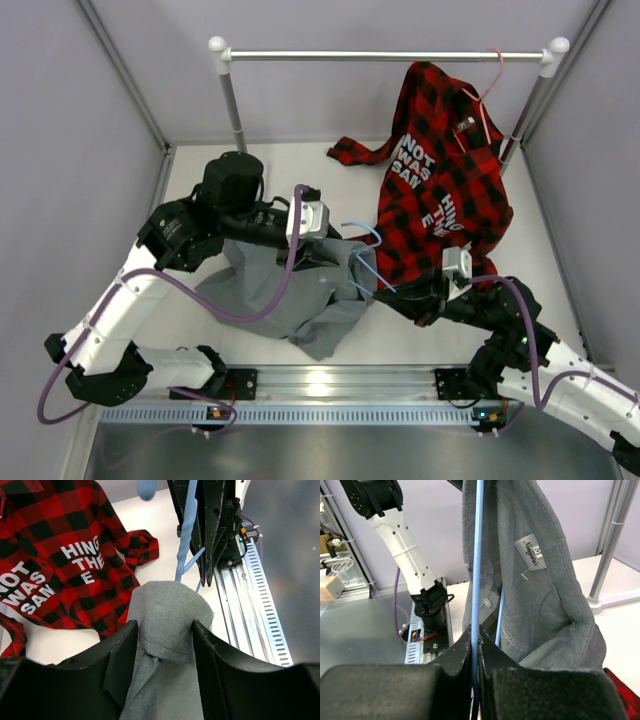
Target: Place the shirt on the hanger
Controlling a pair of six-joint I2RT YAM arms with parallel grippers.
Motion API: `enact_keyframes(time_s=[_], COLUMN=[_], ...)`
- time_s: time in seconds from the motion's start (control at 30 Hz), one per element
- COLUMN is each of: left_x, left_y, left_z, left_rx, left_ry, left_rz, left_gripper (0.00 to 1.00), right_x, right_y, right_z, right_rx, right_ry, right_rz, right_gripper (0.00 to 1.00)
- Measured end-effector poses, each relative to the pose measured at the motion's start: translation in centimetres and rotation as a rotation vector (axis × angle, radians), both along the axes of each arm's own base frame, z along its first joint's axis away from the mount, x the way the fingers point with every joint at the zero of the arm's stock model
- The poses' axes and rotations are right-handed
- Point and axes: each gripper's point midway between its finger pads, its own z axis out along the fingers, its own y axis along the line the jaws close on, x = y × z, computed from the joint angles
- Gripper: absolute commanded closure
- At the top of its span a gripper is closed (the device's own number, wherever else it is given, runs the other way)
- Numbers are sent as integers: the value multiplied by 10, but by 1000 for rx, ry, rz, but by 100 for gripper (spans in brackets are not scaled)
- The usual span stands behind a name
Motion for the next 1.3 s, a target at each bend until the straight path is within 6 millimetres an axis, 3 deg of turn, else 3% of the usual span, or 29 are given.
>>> enact_keyframes(time_s=[0.03, 0.1, 0.2, 0.3, 0.33, 0.5, 0.67, 0.77, 0.8, 1.0, 1.07, 1.3], left_x=[0, -1, 0, 5, 6, 7, 13, 11, 10, 7, 5, 3], left_y=[0, -1, -2, -3, -4, -7, -5, -2, -1, 1, 1, -1], left_z=[-1, -1, -3, -5, -6, -11, -13, -16, -16, -19, -19, -29], left_rx=[0, -1, -1, 6, 9, 26, 37, 43, 44, 53, 53, 81], left_ry=[1, 2, 0, -2, -1, 3, -12, -21, -26, -45, -44, -29], left_rz=[-4, -12, -17, -12, -7, -7, 25, 24, 21, -4, -14, -50], left_gripper=[63, 100, 100, 63, 42, 24, 24, 31, 38, 45, 55, 72], right_x=[-1, -2, -3, -3, -3, 1, 4, 3, 3, 3, 4, 4], right_y=[0, 1, 2, 3, 3, 3, 0, -2, -2, -1, 0, -1], right_z=[0, -1, -3, -3, -3, -5, -4, -4, -4, -6, -9, -20], right_rx=[-1, -5, -12, -28, -34, -61, -58, -54, -56, -63, -74, -116], right_ry=[-1, -1, 1, 4, 5, 14, 18, 17, 18, 18, 19, 31], right_rz=[4, 13, 23, 30, 29, 7, -19, -23, -23, -20, -18, -20], right_gripper=[100, 100, 100, 100, 100, 100, 100, 100, 100, 100, 100, 100])
